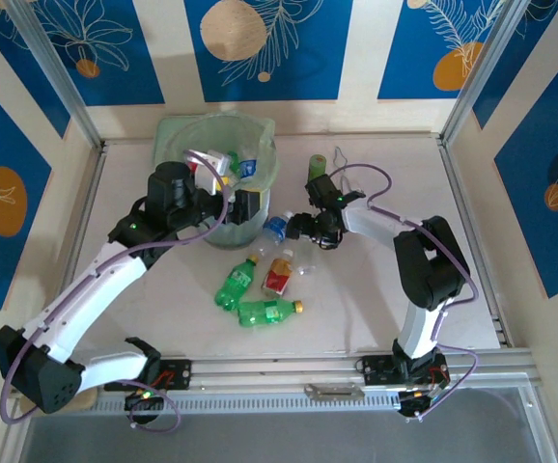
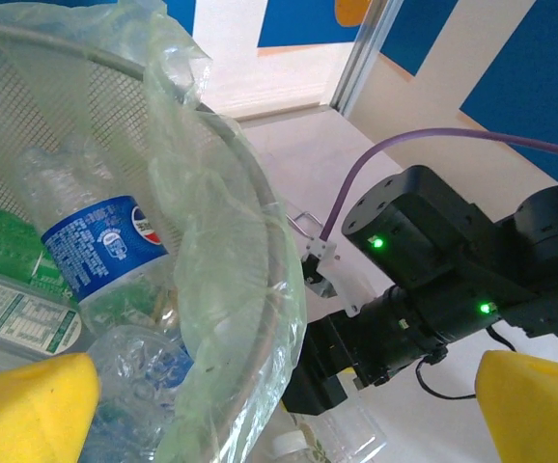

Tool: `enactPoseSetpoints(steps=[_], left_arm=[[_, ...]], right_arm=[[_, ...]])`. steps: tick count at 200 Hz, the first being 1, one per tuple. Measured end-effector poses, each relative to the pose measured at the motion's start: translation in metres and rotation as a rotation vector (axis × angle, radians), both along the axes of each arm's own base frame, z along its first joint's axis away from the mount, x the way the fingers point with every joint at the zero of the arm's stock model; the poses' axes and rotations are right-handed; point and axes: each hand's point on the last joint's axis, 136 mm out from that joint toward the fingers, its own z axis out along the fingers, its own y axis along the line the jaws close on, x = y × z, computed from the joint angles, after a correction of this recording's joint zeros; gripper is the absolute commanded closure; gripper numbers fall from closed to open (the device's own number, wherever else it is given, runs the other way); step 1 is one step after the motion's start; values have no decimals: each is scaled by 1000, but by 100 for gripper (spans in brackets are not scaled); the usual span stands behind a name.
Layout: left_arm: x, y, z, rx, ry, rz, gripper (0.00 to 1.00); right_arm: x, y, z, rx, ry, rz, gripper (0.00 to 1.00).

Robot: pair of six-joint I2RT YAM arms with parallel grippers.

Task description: Put the plastic bottles in the bin

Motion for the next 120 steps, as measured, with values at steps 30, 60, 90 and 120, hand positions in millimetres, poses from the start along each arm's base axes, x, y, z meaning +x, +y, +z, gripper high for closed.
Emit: enactPoseSetpoints(steps=[30,60,90,120], left_arm=[[-1,5,2,-1,-16,22,0],[1,7,4,-2,-25,34,0],[1,7,4,-1,-27,38,0],[3,8,4,0,-29,47,0]], right_arm=[[-3,-4,-15,-44,27,2,22],[-4,-5,-20,-58,39,1,24],[-4,-5,-20,-59,38,4,32],[-3,-5,-19,-58,34,8,41]])
